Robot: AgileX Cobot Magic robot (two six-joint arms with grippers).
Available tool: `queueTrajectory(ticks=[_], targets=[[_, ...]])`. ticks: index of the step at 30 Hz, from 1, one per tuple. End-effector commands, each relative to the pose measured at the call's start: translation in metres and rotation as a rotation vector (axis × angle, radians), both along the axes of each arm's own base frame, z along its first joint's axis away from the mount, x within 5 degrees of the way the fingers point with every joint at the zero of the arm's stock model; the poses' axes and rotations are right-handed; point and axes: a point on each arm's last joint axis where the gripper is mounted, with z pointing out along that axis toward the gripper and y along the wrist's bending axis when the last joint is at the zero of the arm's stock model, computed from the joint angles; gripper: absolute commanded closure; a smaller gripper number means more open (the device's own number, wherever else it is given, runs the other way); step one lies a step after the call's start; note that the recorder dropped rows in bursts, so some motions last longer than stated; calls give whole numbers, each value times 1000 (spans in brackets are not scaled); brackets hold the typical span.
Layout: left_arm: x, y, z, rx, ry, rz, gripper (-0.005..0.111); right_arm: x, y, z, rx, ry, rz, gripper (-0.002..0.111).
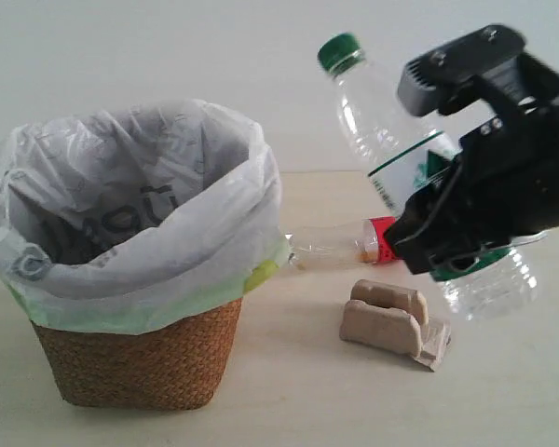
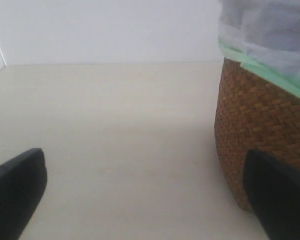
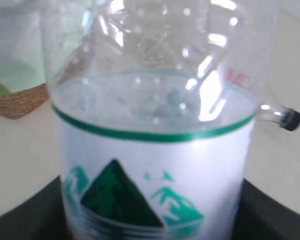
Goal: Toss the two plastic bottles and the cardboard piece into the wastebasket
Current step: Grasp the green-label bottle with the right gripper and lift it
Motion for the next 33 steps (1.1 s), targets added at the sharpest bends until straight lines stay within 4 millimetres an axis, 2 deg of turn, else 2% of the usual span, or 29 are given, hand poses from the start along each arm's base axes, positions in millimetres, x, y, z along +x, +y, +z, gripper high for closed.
queueTrajectory(ticks=[1,4,7,14,16,19,22,27,30,33], targets=[[0,0,2,-10,-15,-5,-1,-7,-19,25,17,-149,-119,108],[0,0,2,-10,-15,-5,-1,-10,-19,40,125,-243,-124,108],[0,0,2,-10,-15,-5,-1,-4,-16,53,256,-351,-166,108],[0,0,2,-10,-15,-5,-1,19,-14,49,231,-468,-245,108],[0,0,2,-10,-15,-5,-1,26,-11,47,270,-474,-287,108],[0,0,2,-10,-15,-5,-1,34,0,43,376,-460,-264,108],[0,0,2,-10,-15,-5,-1,45,21,44,485,-393,-176,108],[0,0,2,-10,-15,-5,-1,57,55,70,655,-310,6,108],[0,0,2,-10,-15,-5,-1,58,64,90,755,-298,69,108],[0,0,2,-10,-15,-5,-1,57,64,100,798,-310,78,108]])
